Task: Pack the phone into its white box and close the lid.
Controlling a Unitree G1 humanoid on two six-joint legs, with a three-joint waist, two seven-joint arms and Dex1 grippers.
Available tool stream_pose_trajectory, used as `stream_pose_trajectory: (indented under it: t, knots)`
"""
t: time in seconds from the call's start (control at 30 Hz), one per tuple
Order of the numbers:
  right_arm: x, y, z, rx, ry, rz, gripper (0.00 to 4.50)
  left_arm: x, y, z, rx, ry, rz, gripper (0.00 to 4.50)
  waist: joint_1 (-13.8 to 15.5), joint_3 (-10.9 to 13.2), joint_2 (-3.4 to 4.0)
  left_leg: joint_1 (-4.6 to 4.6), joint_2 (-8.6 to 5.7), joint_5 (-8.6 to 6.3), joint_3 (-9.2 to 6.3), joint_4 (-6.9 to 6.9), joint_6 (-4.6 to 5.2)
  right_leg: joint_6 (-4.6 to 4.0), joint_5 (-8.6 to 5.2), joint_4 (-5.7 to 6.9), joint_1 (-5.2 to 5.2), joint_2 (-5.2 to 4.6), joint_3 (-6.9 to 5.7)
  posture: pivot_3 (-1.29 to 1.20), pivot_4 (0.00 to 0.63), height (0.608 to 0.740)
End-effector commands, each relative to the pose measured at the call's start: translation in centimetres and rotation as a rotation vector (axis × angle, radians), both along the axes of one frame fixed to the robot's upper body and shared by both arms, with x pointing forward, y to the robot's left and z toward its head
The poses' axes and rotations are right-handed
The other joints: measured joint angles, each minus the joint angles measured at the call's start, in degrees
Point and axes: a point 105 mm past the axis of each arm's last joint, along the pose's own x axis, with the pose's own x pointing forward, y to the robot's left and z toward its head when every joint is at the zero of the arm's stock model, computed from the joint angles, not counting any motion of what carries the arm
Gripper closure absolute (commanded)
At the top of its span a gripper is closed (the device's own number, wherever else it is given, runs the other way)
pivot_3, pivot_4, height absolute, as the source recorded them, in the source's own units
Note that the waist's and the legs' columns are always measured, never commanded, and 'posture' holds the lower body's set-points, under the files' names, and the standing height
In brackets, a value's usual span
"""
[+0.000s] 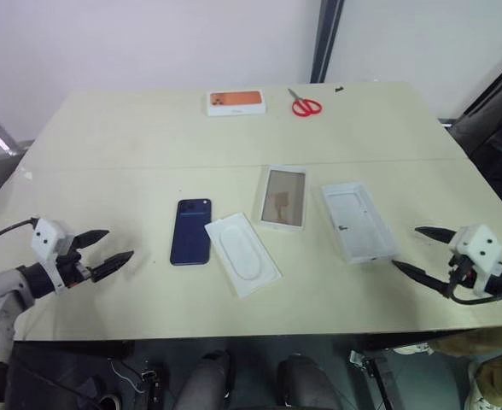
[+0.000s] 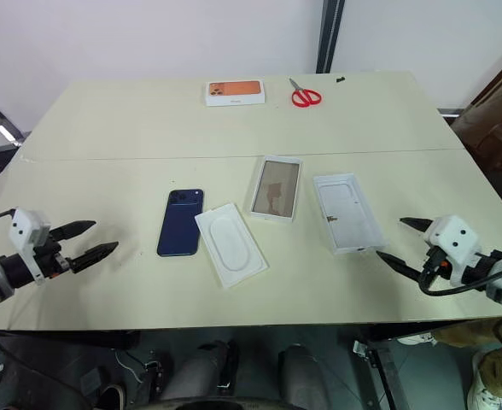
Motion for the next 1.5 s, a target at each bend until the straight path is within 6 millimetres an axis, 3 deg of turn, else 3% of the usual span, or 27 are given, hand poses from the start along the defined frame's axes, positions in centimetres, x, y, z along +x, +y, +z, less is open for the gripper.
stream_pose_trajectory:
  t: [0.03,0.8,1.07,1.2,1.4,1.5]
  knots:
    - [0.4,0.1,1.2,-0.005,-0.053,0.006,0.03,0.2,0.1,1.8,0.003,-0.088,0.003,0.0,0.0,0.0,0.0,0.0,0.0,0.0,0.01,0.0,0.0,0.0,0.0,0.0,0.0,0.0,0.0,0.0,0.15,0.734]
    - [1.2,1.9,1.4,0.002,-0.063,0.055,0.03,0.8,-1.7,2.3,0.011,-0.047,-0.058,0.0,-0.03,0.0,0.0,0.0,0.0,0.0,0.01,0.0,0.0,0.0,0.0,0.0,0.0,0.0,0.0,0.0,0.15,0.734]
    - [2.3,6.2,2.2,0.041,-0.054,0.214,0.03,-1.2,-5.8,2.1,-0.196,0.15,-0.15,0.0,-0.13,0.0,0.01,0.0,0.03,0.0,0.0,-0.01,0.0,0.0,0.0,0.0,-0.01,0.01,0.0,0.0,0.15,0.734]
    - [2.6,10.6,2.8,0.064,-0.044,0.384,0.03,-1.8,-9.1,2.2,-0.414,0.313,-0.195,0.0,-0.07,0.01,0.02,0.0,0.02,0.0,0.0,0.02,0.0,0.0,0.0,0.0,0.0,0.01,0.0,0.0,0.15,0.734]
    - [3.7,14.3,2.7,0.099,-0.057,0.468,0.03,-3.8,-13.4,0.0,-0.601,0.53,-0.223,0.0,-0.11,0.01,0.0,-0.01,0.02,0.0,-0.01,0.05,0.0,0.01,0.0,0.02,-0.01,0.01,-0.01,0.0,0.15,0.734]
    - [3.9,15.7,2.2,0.119,-0.058,0.492,0.03,-3.6,-14.4,-0.1,-0.674,0.559,-0.211,0.0,0.09,0.0,0.01,-0.01,0.02,0.01,-0.03,0.06,-0.02,0.01,0.0,0.04,-0.02,0.03,-0.03,0.0,0.15,0.734]
